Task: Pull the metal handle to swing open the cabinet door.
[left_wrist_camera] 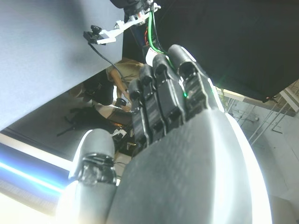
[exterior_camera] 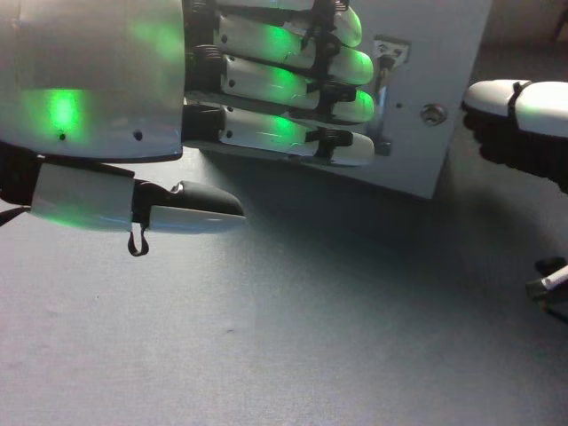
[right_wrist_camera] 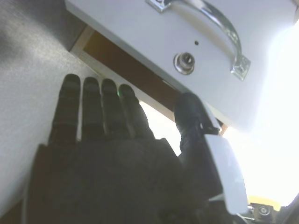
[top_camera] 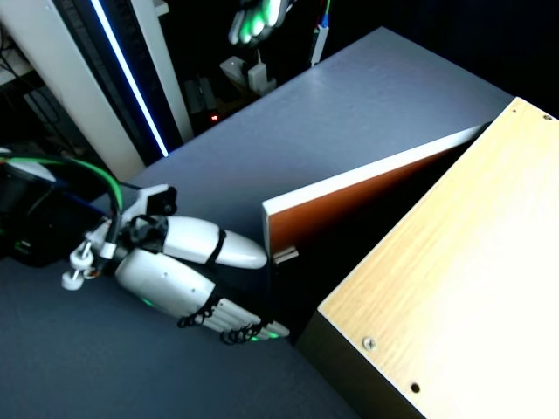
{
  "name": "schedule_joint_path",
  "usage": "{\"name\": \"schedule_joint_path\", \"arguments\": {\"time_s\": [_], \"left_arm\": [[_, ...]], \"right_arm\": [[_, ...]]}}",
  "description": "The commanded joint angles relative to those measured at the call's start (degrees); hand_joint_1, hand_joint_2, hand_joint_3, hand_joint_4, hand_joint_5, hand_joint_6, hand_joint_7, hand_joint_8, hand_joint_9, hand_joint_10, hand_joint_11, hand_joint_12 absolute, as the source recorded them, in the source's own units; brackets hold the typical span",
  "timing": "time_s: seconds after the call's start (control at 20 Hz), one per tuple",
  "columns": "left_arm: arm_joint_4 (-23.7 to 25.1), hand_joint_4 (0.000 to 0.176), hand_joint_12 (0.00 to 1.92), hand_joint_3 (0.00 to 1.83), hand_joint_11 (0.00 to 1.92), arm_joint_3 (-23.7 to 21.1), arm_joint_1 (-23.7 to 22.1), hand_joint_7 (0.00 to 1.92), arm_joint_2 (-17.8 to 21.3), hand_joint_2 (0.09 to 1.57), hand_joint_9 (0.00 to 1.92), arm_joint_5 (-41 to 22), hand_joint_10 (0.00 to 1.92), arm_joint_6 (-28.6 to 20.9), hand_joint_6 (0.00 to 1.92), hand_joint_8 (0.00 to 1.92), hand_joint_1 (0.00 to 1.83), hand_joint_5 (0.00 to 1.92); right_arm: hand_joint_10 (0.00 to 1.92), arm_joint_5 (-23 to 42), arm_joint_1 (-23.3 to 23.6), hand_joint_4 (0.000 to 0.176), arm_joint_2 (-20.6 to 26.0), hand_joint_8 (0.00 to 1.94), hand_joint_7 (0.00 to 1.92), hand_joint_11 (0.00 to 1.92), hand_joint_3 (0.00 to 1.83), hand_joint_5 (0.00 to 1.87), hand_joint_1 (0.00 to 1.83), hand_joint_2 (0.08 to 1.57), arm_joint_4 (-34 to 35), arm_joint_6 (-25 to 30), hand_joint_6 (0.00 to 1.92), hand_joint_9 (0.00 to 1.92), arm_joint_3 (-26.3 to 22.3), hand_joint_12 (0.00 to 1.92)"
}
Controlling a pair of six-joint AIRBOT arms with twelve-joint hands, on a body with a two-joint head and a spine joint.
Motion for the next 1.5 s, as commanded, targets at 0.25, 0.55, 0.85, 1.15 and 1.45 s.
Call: {"name": "schedule_joint_path", "arguments": {"time_s": [0.25,0.55,0.85,1.15,1.45], "left_arm": [[-5.77,0.000,0.77,0.03,0.02,0.07,-0.55,0.40,0.41,1.55,0.35,-1.46,0.01,0.55,0.01,0.01,0.00,0.40],[-5.77,0.000,0.77,0.03,0.01,0.07,-0.55,0.40,0.41,1.55,0.36,-1.46,0.00,0.55,0.00,0.00,0.00,0.40],[-5.77,0.000,0.78,0.03,0.01,0.07,-0.55,0.40,0.41,1.56,0.36,-1.46,0.00,0.55,0.00,0.00,0.00,0.40],[-5.77,0.000,0.79,0.03,0.05,0.07,-0.55,0.43,0.41,1.56,0.39,-1.46,0.01,0.55,0.01,0.01,0.00,0.42],[-5.77,0.000,0.84,0.01,0.03,0.07,-0.55,0.43,0.41,1.54,0.39,-1.46,0.00,0.55,0.00,0.00,0.00,0.41]], "right_arm": [[0.00,-0.07,0.81,0.000,0.93,0.00,0.06,0.00,0.00,0.06,0.00,1.41,-9.30,-0.03,0.00,0.03,-2.38,0.19],[0.00,2.79,0.80,0.000,1.07,0.00,0.06,0.00,0.00,0.06,0.00,1.41,-15.40,-0.01,0.00,0.04,-4.06,0.19],[0.00,5.26,0.81,0.000,0.46,0.00,0.05,0.00,0.00,0.06,0.00,1.41,-23.13,-0.01,0.00,0.03,-5.93,0.18],[0.00,4.71,0.79,0.000,-0.54,0.00,0.06,0.00,0.00,0.06,0.00,1.42,-28.94,0.01,0.00,0.05,-7.59,0.23],[0.01,-1.05,0.82,0.000,-0.60,0.00,0.11,0.00,0.00,0.11,0.00,1.42,-27.68,0.81,0.01,0.10,-9.75,0.37]]}}
